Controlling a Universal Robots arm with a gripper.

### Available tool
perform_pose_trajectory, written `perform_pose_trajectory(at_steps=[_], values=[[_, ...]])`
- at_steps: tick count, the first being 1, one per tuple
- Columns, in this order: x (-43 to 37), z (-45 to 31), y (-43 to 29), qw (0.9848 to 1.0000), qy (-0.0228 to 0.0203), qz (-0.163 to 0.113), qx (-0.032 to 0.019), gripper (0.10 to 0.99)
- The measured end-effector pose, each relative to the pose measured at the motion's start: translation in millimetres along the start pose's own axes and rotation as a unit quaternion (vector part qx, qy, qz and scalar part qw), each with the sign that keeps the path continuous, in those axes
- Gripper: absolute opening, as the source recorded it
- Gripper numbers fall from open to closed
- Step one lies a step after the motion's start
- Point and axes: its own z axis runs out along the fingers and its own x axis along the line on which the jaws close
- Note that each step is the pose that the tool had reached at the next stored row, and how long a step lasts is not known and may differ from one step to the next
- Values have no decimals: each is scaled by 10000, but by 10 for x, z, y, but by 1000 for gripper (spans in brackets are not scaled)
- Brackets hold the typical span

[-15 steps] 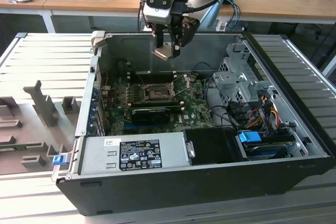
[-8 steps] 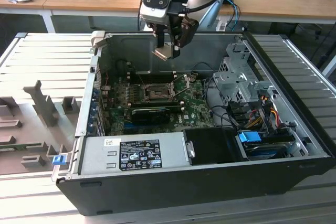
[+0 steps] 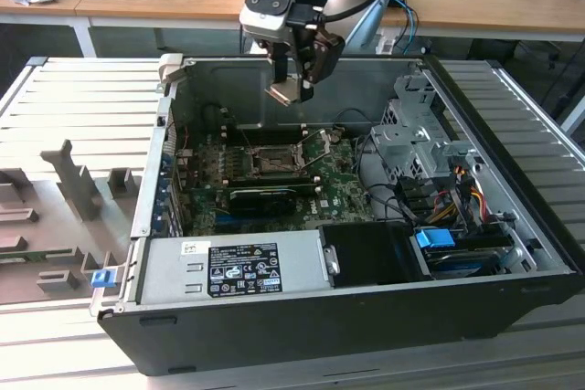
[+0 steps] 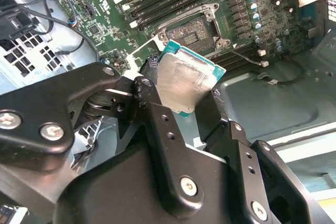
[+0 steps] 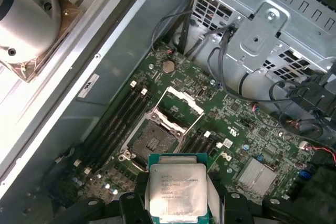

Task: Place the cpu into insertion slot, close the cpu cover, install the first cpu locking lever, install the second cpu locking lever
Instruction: 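Place the cpu into insertion slot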

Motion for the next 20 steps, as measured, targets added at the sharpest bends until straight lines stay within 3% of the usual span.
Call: perform_pose_trajectory(at_steps=[11,20], values=[[0,4,0,9996,-25,286,-5,525],[0,30,-2,9980,-58,629,-8,525]])
